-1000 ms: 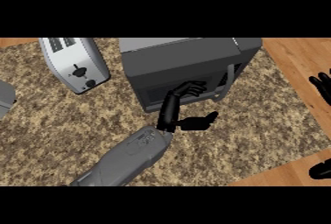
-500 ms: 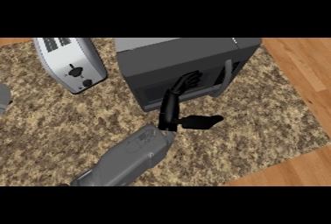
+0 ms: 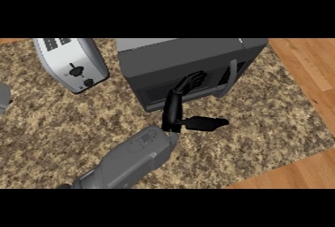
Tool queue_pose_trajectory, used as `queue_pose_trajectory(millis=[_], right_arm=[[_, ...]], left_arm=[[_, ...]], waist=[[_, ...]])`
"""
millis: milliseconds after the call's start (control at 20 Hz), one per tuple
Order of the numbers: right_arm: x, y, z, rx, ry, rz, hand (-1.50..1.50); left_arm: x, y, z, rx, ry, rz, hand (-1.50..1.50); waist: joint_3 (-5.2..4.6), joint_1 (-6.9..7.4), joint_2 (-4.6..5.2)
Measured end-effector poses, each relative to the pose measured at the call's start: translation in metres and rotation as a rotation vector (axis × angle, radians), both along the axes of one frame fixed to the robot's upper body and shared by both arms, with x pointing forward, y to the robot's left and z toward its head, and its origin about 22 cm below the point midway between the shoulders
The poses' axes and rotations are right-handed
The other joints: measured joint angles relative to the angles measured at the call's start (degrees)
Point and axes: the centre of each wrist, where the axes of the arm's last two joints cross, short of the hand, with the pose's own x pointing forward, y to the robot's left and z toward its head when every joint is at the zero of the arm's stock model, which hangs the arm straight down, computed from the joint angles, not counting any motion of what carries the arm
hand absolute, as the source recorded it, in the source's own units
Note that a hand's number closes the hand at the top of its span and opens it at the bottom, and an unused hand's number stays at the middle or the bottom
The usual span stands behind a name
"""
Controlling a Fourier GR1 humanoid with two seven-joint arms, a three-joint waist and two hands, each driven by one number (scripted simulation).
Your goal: Pick up the milk, place it into the microwave and close the microwave
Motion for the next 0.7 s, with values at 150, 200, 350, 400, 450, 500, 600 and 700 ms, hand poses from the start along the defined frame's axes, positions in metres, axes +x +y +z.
queue_pose_trajectory(millis=[150,200,350,400,450,500,600,700], right_arm=[[0.002,-0.001,0.003,-0.006,-0.01,-0.005,1.5],[0.003,0.0,0.003,-0.008,-0.012,-0.005,1.5],[0.005,-0.001,0.006,-0.012,-0.02,-0.01,1.5],[0.006,-0.001,0.008,-0.017,-0.024,-0.009,1.5],[0.008,0.002,-0.003,0.044,0.004,0.02,-1.5],[0.01,0.005,-0.013,0.095,0.032,0.045,-1.5],[0.013,0.009,-0.026,0.165,0.085,0.084,-1.5],[0.015,0.01,-0.034,0.215,0.12,0.111,-1.5]], left_arm=[[0.001,0.0,0.0,-0.007,-0.008,0.002,-1.5],[0.001,-0.001,0.0,-0.008,-0.013,0.001,-1.5],[0.001,-0.001,0.0,-0.012,-0.02,0.002,-1.5],[0.001,-0.001,0.0,-0.013,-0.023,0.001,-1.5],[0.001,-0.002,0.0,-0.013,-0.028,-0.007,-1.5],[0.001,-0.003,0.001,-0.016,-0.029,-0.011,-1.5],[0.001,-0.004,0.002,-0.02,-0.034,-0.018,-1.5],[0.001,-0.004,0.003,-0.025,-0.038,-0.021,-1.5]], waist=[[0.06,-0.1,0.17],[0.07,-0.04,0.24],[0.1,0.05,0.34],[0.1,0.05,0.35],[0.21,0.32,0.55],[0.29,0.5,0.68],[0.33,0.72,0.91],[0.34,0.81,1.07]])
